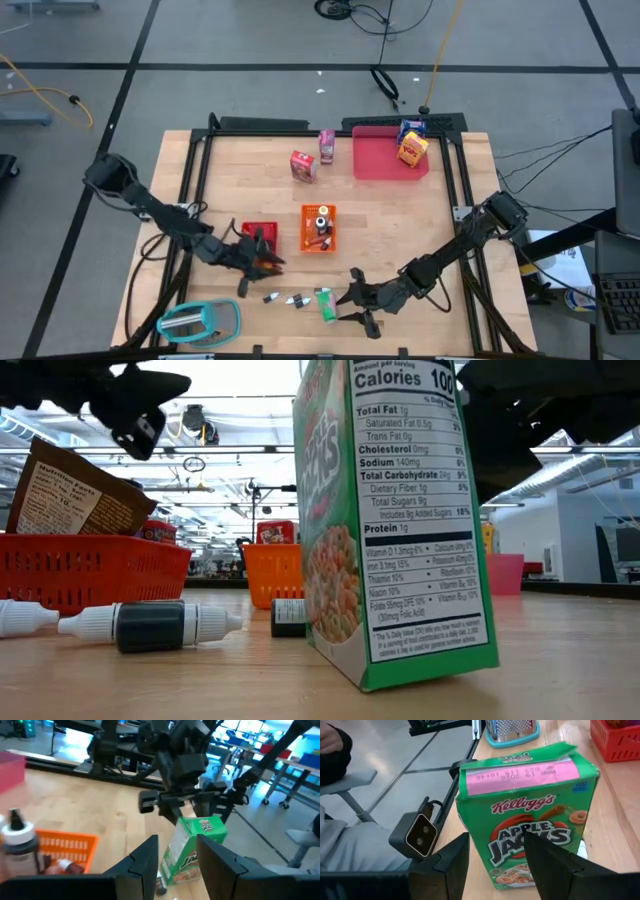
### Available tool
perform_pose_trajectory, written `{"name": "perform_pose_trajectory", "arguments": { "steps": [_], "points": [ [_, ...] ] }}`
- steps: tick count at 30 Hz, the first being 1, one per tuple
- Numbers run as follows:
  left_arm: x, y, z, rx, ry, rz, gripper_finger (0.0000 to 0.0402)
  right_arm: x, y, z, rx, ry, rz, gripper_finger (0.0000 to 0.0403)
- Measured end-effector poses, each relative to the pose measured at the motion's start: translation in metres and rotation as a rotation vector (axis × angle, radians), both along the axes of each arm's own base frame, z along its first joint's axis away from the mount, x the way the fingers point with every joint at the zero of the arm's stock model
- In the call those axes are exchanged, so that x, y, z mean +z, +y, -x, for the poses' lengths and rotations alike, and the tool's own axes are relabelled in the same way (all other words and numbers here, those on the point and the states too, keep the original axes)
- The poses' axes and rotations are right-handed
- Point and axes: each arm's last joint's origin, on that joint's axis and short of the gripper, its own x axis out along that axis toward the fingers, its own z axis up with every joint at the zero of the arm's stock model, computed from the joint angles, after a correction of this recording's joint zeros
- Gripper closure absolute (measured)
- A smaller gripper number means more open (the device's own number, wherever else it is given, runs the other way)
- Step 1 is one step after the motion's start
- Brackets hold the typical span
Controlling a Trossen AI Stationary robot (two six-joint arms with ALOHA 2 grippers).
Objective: Pick & Place Kitchen Items
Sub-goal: Put the green cereal box into the light red bin
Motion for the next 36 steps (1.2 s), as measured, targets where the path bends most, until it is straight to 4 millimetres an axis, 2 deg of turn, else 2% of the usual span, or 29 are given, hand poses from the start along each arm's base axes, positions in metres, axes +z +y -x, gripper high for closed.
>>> {"name": "perform_pose_trajectory", "arguments": {
  "steps": [4, 11, 15, 20, 23, 29, 36],
  "points": [
    [-0.004, -0.015, -0.026, -0.005, 0.028, -0.055, 0.0268, 0.0, 0.002, 0.001, 0.009, 0.002, 0.001, 0.022],
    [0.002, -0.043, -0.064, -0.093, 0.066, -0.153, 0.0268, -0.001, 0.012, 0.009, 0.045, 0.01, 0.005, 0.022],
    [-0.007, -0.051, -0.08, -0.067, 0.18, -0.21, 0.0268, -0.001, 0.016, 0.012, 0.058, 0.011, 0.007, 0.022],
    [-0.017, -0.055, -0.103, -0.06, 0.212, -0.202, 0.0268, -0.001, 0.017, 0.013, 0.051, 0.015, -0.005, 0.022],
    [-0.028, -0.055, -0.112, -0.086, 0.263, -0.202, 0.0268, -0.001, 0.017, 0.013, 0.044, 0.02, -0.019, 0.022],
    [-0.04, -0.055, -0.123, -0.111, 0.302, -0.158, 0.0268, -0.002, 0.016, 0.013, 0.04, 0.032, -0.014, 0.022],
    [-0.035, -0.058, -0.128, -0.124, 0.262, -0.194, 0.0268, -0.006, 0.013, 0.014, -0.003, 0.046, 0.044, 0.022]
  ]
}}
